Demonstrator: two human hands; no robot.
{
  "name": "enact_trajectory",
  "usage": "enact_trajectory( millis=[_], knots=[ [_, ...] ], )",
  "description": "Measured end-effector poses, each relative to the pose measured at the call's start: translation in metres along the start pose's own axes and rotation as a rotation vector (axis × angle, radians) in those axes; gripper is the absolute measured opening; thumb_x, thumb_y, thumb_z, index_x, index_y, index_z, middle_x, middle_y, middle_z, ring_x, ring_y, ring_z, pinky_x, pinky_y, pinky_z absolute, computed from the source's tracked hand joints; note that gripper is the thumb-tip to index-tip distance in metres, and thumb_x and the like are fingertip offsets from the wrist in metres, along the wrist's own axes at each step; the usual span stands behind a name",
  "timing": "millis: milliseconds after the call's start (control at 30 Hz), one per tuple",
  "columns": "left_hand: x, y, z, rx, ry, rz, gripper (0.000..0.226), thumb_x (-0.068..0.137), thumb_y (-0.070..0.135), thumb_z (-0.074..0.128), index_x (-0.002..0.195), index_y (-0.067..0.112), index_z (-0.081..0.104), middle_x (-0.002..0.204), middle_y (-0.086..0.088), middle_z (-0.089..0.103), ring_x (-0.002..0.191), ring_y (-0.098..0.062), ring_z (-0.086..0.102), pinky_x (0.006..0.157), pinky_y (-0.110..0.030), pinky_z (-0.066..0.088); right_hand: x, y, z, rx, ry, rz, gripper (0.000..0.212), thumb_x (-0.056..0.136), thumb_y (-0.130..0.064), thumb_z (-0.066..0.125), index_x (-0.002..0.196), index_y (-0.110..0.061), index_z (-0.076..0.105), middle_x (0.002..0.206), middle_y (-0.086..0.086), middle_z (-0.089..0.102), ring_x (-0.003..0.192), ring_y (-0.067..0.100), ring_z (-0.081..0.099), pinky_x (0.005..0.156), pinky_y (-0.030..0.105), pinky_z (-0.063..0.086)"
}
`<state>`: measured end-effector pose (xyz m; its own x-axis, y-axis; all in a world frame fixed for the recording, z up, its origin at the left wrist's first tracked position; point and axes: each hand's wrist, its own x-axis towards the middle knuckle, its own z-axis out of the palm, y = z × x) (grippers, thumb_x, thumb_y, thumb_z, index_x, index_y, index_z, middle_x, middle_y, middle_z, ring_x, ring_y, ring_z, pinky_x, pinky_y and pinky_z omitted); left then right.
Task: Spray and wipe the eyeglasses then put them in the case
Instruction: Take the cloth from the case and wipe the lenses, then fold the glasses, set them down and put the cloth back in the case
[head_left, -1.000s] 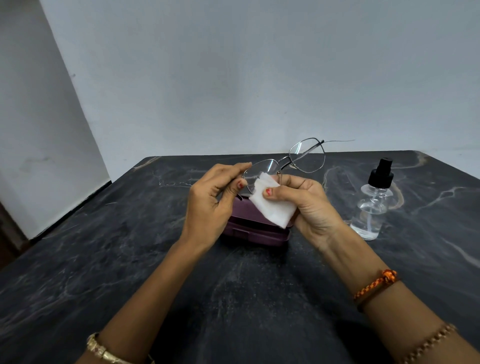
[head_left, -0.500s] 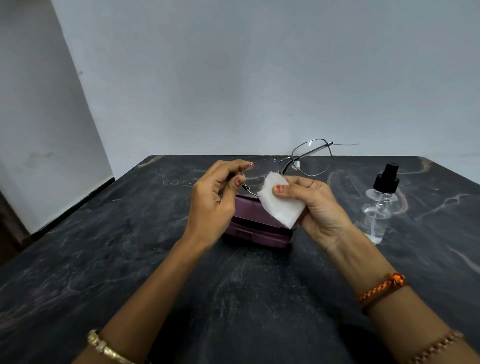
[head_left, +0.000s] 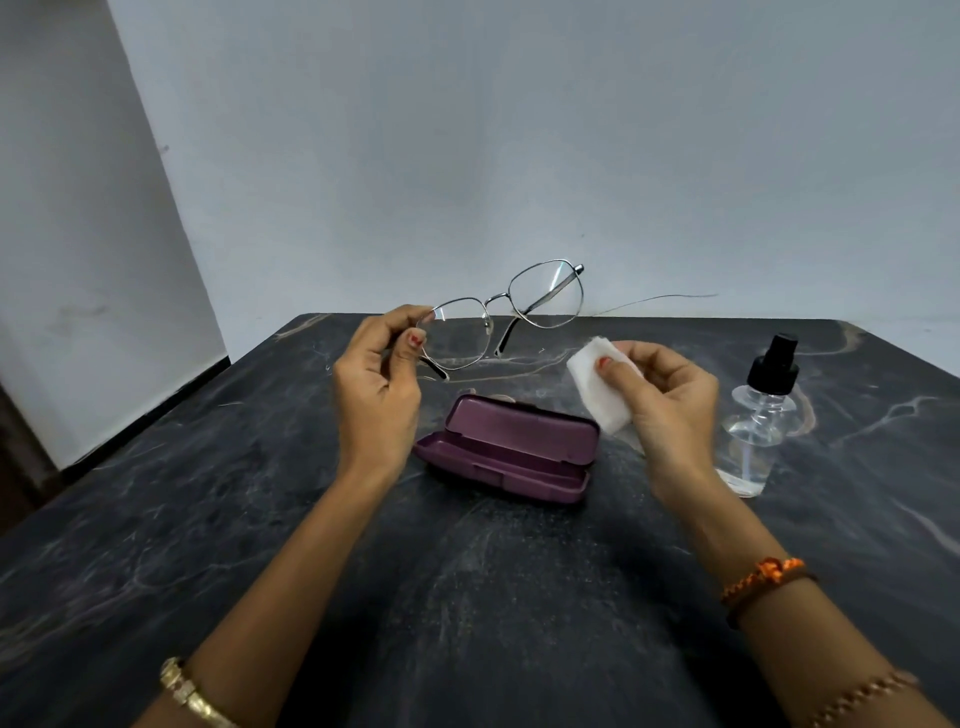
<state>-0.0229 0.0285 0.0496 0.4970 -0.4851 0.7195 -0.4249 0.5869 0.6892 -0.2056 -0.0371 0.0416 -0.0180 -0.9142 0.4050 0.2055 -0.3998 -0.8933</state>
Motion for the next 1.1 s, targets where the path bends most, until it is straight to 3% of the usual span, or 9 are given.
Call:
enact_trajectory(
  millis=[100,200,433,533,667,967,1100],
  knots=[
    [-0.002,-0.001,0.001,0.032,0.008,-0.015,0.021,0.089,0.004,0.048,0.094,0.022,0.058,0.092,0.006,0.059,0.082,0.006,0.057,0.079,-0.010,0.046,-0.004,0.011,0.000,-0.251,0.060,-0.121,0.021,0.078,-0.010,0.063,0.071,-0.029,0.062,0.074,-0.013,0.064,0.066,-0.001,0.058,0.060,0.019,0.050],
    [-0.005,-0.003,0.003,0.064,0.012,-0.020,0.023,0.090,0.002,0.047,0.094,0.023,0.057,0.092,0.000,0.059,0.081,0.002,0.056,0.077,-0.008,0.045,-0.008,0.022,-0.001,-0.438,0.111,-0.173,0.010,0.080,-0.011,0.062,0.081,-0.021,0.065,0.074,-0.010,0.063,0.071,0.007,0.058,0.065,0.024,0.050],
    [-0.010,-0.009,0.005,0.151,0.000,0.038,0.021,0.089,0.001,0.048,0.099,0.017,0.056,0.093,0.000,0.059,0.085,-0.004,0.056,0.076,-0.006,0.045,-0.002,0.029,-0.011,-0.576,0.263,-0.192,0.019,0.083,-0.009,0.054,0.100,-0.013,0.062,0.095,0.003,0.063,0.085,0.016,0.057,0.076,0.034,0.048],
    [-0.010,-0.010,0.003,0.188,0.005,0.061,0.019,0.090,0.002,0.047,0.100,0.014,0.058,0.094,-0.004,0.059,0.084,-0.004,0.056,0.077,-0.008,0.046,-0.004,0.034,-0.013,-0.789,0.253,-0.217,0.025,0.082,-0.004,0.050,0.102,-0.013,0.063,0.109,0.008,0.060,0.086,0.015,0.052,0.074,0.032,0.042],
    [-0.011,-0.011,0.004,0.222,0.020,0.078,0.019,0.089,-0.001,0.046,0.101,0.004,0.060,0.094,-0.006,0.057,0.085,-0.001,0.054,0.076,-0.005,0.044,-0.004,0.035,-0.018,-0.913,0.232,-0.172,0.028,0.081,-0.006,0.048,0.103,-0.016,0.063,0.112,0.007,0.061,0.092,0.025,0.058,0.067,0.027,0.034],
    [-0.013,-0.010,0.005,0.228,0.026,0.113,0.019,0.089,-0.002,0.047,0.102,0.001,0.060,0.094,-0.006,0.055,0.087,-0.001,0.053,0.079,-0.008,0.046,-0.001,0.037,-0.025,-1.146,0.024,-0.132,0.041,0.081,-0.007,0.049,0.121,-0.016,0.050,0.121,0.009,0.060,0.100,0.030,0.059,0.074,0.032,0.042],
    [-0.012,-0.010,0.005,0.235,0.024,0.123,0.019,0.088,-0.002,0.047,0.102,0.001,0.060,0.094,-0.005,0.055,0.086,0.000,0.053,0.079,-0.008,0.046,-0.002,0.036,-0.024,-1.228,-0.034,-0.144,0.044,0.081,-0.007,0.050,0.124,-0.015,0.047,0.124,0.011,0.057,0.098,0.032,0.059,0.069,0.032,0.039]
  ],
)
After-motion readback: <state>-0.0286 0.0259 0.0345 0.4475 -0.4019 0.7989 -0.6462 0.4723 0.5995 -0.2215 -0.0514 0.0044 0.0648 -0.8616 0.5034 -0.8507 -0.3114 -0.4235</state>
